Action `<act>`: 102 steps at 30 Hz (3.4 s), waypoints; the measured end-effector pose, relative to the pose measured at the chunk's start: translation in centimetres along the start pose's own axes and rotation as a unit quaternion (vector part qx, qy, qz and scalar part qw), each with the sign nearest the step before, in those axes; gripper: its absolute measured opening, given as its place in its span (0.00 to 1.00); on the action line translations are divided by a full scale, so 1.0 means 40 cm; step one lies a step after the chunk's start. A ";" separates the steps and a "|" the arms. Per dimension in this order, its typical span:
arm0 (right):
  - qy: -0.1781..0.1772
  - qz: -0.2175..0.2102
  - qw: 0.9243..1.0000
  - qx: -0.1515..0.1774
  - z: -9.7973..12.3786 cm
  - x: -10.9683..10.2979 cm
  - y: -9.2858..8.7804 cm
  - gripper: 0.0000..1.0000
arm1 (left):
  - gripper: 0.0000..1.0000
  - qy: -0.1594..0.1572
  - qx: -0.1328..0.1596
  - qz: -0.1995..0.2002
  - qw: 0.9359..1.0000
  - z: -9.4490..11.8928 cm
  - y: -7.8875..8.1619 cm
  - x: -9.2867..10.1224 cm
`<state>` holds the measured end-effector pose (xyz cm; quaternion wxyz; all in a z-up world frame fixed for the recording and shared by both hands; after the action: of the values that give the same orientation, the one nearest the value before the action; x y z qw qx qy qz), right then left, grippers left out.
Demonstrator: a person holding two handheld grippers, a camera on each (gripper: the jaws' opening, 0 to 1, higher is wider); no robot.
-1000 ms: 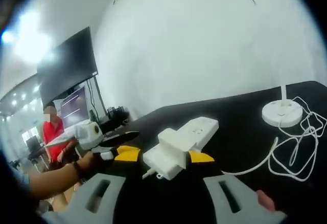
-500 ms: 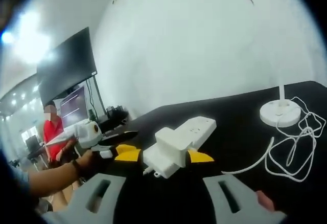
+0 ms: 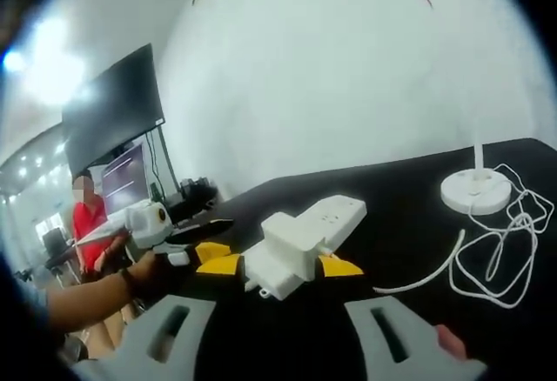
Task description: Insert the desk lamp plug into the socket, turn on the power strip switch, turn on the lamp switch, then turn off the lamp switch, turn off the power strip switch, and remove the plug from the socket.
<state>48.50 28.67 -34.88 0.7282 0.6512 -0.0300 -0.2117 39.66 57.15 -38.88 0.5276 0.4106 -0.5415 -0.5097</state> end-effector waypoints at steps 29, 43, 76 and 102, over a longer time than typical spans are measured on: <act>0.037 0.054 0.998 0.017 0.092 0.055 0.130 0.38 | 0.72 -0.042 0.014 -0.007 0.999 -0.008 0.010 0.012; 0.126 0.089 0.988 -0.010 0.152 0.091 0.220 0.39 | 0.72 -0.042 0.013 -0.007 0.999 -0.002 0.007 -0.007; 0.172 0.048 0.984 -0.001 0.226 0.132 0.341 0.59 | 0.71 -0.032 0.018 -0.005 0.999 -0.005 0.002 -0.021; 0.190 0.037 0.981 -0.005 0.282 0.136 0.420 0.59 | 0.72 -0.028 0.024 -0.005 0.999 -0.003 0.006 -0.018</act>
<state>54.35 17.26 -18.29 0.7312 0.6742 0.0860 -0.0573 39.88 57.89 -38.76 0.4998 0.4116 -0.5656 -0.5108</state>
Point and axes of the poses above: the point that each gripper's makers call its tool centre point, and the gripper's own axes: z roughly backward along the fingers, x roughly to its right, y roughly out of its top, the point moved 9 cm from there along z, roughly backward along the fingers, and after that the axes turned 4 degrees about z, right-handed, at the moved point
